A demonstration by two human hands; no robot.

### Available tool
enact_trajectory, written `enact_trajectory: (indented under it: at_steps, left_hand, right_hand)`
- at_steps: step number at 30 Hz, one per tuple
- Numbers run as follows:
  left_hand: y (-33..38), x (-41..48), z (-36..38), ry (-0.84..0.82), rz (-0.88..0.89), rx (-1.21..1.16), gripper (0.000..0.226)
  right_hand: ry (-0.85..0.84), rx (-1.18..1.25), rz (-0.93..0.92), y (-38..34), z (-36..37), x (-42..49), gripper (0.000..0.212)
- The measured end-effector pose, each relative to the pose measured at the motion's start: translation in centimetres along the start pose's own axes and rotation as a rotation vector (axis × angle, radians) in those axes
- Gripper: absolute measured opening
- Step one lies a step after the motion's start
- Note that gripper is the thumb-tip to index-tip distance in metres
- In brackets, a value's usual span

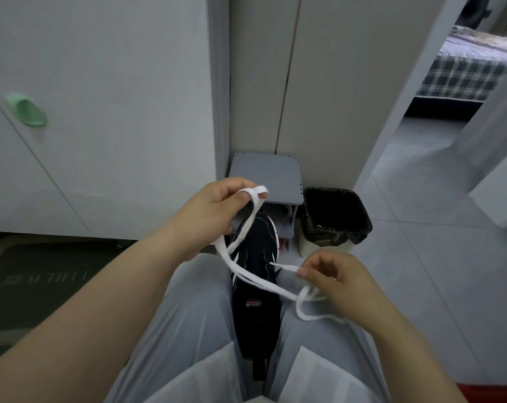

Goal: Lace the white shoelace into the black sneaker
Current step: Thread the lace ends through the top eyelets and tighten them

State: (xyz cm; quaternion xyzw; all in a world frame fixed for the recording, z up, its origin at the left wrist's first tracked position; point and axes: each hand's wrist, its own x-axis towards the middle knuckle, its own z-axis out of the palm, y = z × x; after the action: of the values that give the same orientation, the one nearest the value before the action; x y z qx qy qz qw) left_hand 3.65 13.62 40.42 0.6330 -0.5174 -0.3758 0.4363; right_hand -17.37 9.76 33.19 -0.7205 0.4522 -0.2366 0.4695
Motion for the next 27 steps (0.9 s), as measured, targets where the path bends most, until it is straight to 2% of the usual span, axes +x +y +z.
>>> enact_trajectory:
  at_steps: [2, 6, 9, 11, 13, 14, 15, 17, 20, 22, 24, 27]
  left_hand:
    - [-0.3, -0.1, 0.1, -0.01, -0.022, 0.01, 0.027]
    - [-1.3, -0.6, 0.2, -0.039, -0.048, 0.024, 0.025]
    - [-1.5, -0.8, 0.2, -0.088, -0.05, 0.055, 0.023]
    - [-1.1, -0.8, 0.3, -0.153, -0.041, 0.058, 0.022]
    - [-0.7, -0.9, 0.4, -0.203, -0.011, 0.036, 0.023]
    - [-0.4, -1.0, 0.3, -0.196, 0.01, 0.03, 0.023]
    - [-0.2, -0.9, 0.0, -0.155, 0.037, 0.031, 0.024]
    - [-0.4, -0.6, -1.1, 0.019, 0.082, 0.046, 0.029]
    - [-1.5, 0.1, -3.8, 0.317, 0.03, -0.038, 0.031]
    - [-2.4, 0.5, -5.6, 0.432, -0.026, -0.163, 0.033]
    - [-3.2, 0.8, -6.6, 0.493, -0.1, -0.243, 0.032]
    - [-5.2, 1.1, -6.6, 0.47, -0.227, -0.198, 0.029]
  right_hand:
    - [0.051, -0.024, 0.0, 0.5, 0.2, -0.1, 0.013]
    - [0.104, 0.082, -0.031, 0.7, 0.9, 0.0, 0.038]
    - [0.097, 0.238, -0.045, -0.7, 1.6, 0.5, 0.039]
    - [0.052, 0.28, -0.096, -2.0, 2.3, 1.2, 0.035]
    - [-0.074, 0.256, -0.155, -3.4, 3.3, 1.9, 0.038]
    - [-0.13, 0.207, -0.172, -4.0, 4.0, 2.3, 0.03]
    - [-0.163, 0.166, -0.163, -4.6, 4.5, 2.7, 0.02]
    - [-0.109, 0.063, -0.141, -4.2, 4.9, 3.6, 0.031]
    - [-0.013, -0.056, -0.112, -3.1, 3.9, 4.3, 0.024]
    - [0.06, 0.101, -0.031, -3.3, 2.5, 4.0, 0.024]
    - [0.086, 0.41, -0.008, -4.3, 0.9, 3.0, 0.025]
    - [0.058, 0.616, -0.049, -6.0, -0.4, 1.1, 0.025]
